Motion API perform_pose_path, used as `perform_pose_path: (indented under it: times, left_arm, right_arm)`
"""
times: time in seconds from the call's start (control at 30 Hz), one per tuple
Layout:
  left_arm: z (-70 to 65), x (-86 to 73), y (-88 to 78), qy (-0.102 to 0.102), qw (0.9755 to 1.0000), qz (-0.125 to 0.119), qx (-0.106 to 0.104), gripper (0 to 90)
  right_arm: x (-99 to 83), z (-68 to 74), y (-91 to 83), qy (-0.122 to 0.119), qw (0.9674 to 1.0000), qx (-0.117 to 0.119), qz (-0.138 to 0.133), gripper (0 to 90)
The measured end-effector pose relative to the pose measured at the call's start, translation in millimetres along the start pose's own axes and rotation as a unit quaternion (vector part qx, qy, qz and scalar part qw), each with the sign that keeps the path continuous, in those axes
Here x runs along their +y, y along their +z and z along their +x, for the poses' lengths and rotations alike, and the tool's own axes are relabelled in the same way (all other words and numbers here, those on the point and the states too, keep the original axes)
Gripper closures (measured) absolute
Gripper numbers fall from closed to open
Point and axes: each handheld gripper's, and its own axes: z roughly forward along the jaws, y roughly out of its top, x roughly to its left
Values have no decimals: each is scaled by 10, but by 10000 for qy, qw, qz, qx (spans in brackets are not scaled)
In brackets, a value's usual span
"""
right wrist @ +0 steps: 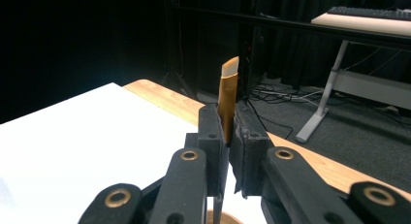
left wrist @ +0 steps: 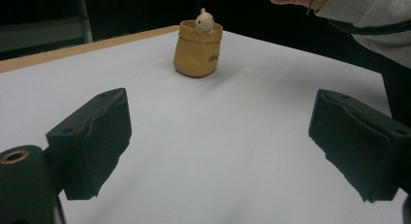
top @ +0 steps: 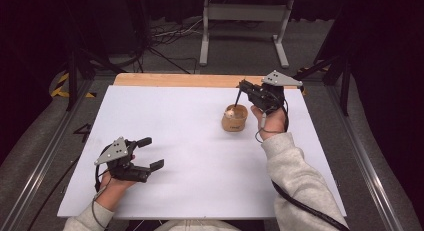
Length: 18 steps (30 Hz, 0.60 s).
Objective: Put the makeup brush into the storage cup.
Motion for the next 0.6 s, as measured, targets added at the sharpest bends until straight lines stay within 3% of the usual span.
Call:
perform_pose_path:
  times: [0.6]
  left_arm:
    - [-5,4,10,37,10000,32,8,90]
  right_arm:
    - [-171,-23,160,65,9996,-4,274,834]
